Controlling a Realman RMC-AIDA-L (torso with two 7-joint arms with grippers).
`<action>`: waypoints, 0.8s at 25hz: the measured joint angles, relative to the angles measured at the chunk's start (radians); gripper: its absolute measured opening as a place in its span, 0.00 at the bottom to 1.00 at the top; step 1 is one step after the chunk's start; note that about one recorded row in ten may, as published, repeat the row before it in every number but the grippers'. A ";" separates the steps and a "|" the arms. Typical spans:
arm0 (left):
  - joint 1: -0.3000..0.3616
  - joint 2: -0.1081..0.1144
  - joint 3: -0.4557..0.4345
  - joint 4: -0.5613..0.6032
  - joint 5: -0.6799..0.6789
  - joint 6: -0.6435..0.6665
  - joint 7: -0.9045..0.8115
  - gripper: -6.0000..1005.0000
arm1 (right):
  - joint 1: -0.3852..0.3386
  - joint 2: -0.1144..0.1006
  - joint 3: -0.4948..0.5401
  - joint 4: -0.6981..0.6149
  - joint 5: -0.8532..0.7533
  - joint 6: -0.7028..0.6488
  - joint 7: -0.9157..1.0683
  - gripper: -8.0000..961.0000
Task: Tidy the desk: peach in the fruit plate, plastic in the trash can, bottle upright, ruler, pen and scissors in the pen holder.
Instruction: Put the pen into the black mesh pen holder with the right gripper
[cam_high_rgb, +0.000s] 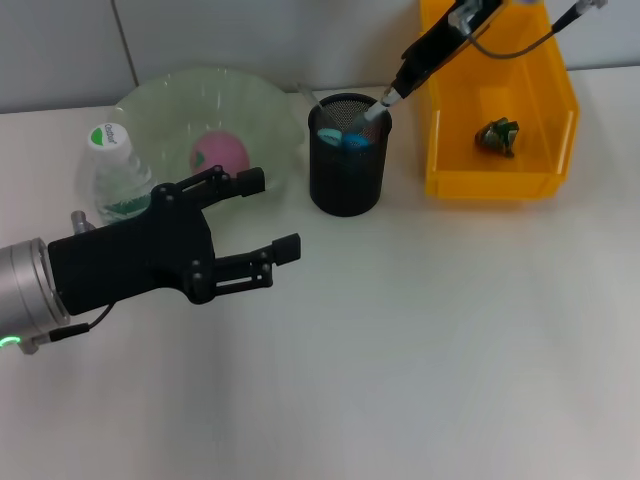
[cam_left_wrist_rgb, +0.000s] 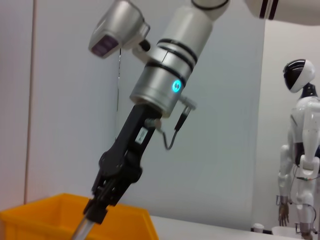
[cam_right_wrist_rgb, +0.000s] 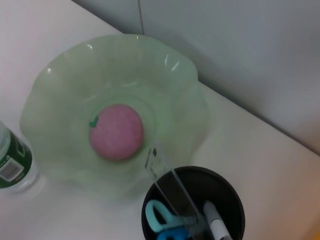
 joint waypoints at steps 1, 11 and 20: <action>0.000 0.000 0.000 0.000 0.000 0.003 -0.001 0.86 | 0.002 0.003 -0.001 0.016 0.000 0.019 -0.002 0.14; 0.013 0.000 -0.005 0.000 0.000 0.021 -0.003 0.86 | 0.002 0.030 -0.026 0.015 -0.001 0.088 0.024 0.15; 0.013 0.005 -0.016 0.000 0.004 0.034 -0.009 0.86 | -0.028 0.064 -0.026 -0.074 -0.001 0.091 0.026 0.45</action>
